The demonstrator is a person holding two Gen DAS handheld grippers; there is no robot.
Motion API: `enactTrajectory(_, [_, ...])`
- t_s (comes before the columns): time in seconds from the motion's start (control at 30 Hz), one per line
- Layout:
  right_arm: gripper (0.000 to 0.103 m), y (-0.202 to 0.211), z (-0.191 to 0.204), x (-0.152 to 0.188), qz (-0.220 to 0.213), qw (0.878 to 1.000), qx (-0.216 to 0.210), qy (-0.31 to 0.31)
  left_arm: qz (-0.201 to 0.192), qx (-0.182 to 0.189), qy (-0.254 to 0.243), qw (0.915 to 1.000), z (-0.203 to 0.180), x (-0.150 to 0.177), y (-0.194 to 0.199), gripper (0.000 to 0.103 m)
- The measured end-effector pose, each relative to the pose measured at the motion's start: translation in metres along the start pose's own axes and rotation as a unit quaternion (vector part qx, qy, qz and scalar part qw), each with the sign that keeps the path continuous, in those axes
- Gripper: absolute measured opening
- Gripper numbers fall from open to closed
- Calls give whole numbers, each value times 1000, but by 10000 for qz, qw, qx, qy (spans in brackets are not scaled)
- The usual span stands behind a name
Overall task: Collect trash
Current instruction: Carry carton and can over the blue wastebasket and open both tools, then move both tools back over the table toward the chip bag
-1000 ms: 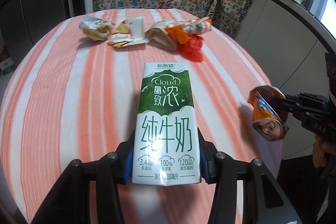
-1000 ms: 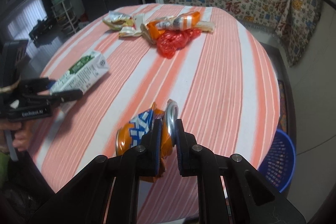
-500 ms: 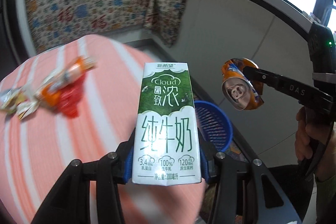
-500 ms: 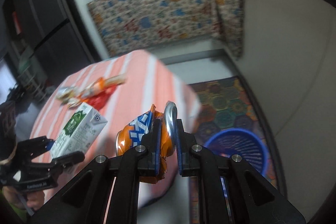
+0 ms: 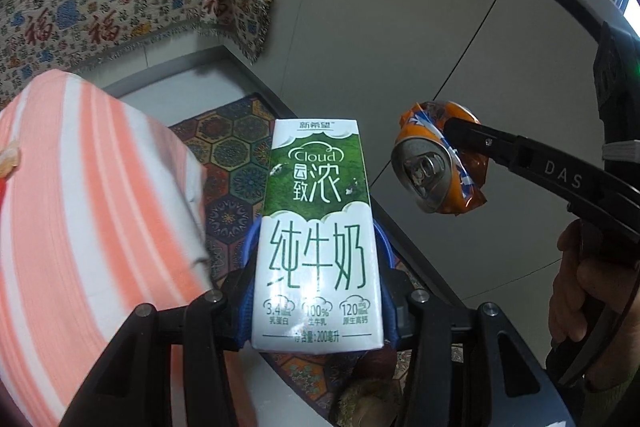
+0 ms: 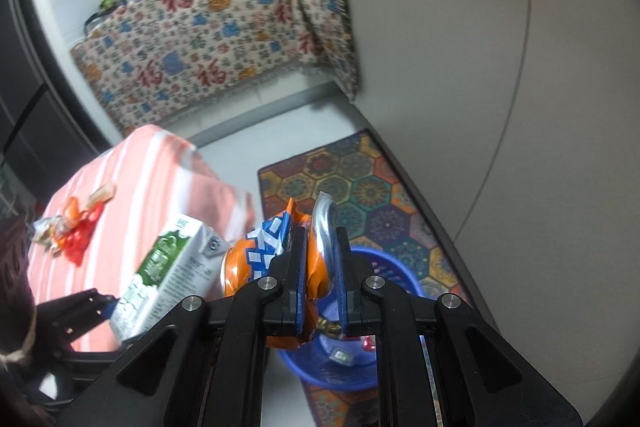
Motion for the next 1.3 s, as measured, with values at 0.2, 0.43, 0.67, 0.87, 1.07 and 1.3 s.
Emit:
enactTrajectory(0.2, [11,-17,-22,8,64,9996,-11,-289,204,-30,-81,9998,-9,-3,-39,50])
enactTrajectory(0.43, [16,-27,-44,13,21,9977,-205,-648,375,-28,-139,9992,-8,-3,-73,59])
enactTrajectory(0.67, [45,-22,-51,12,-237,9961,-237,-812,431,50,123,9990,-7,-6,-86,61])
enactTrajectory(0.87, [90,-7,-42,10,-456,9967,194,-649,-222,124,121,9996,-3,5,-20,61])
enactTrajectory(1.07, [100,12,4,6,-753,9962,416,-95,-626,-364,190,9972,35,39,56,61])
enactTrajectory(1.3, [100,13,130,21,-829,9873,258,1332,-695,-1494,447,9853,122,97,113,61])
Point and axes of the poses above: each gripper's, at about its wrist camera, not at the fingertips, and y roughly against the way its jaws point, z to its left, x to its underside, the point moved 1 cm from there along -y, roughly the way its jaws point, and after that the axes turned 9 degrees about y, right-handed, at the moved point
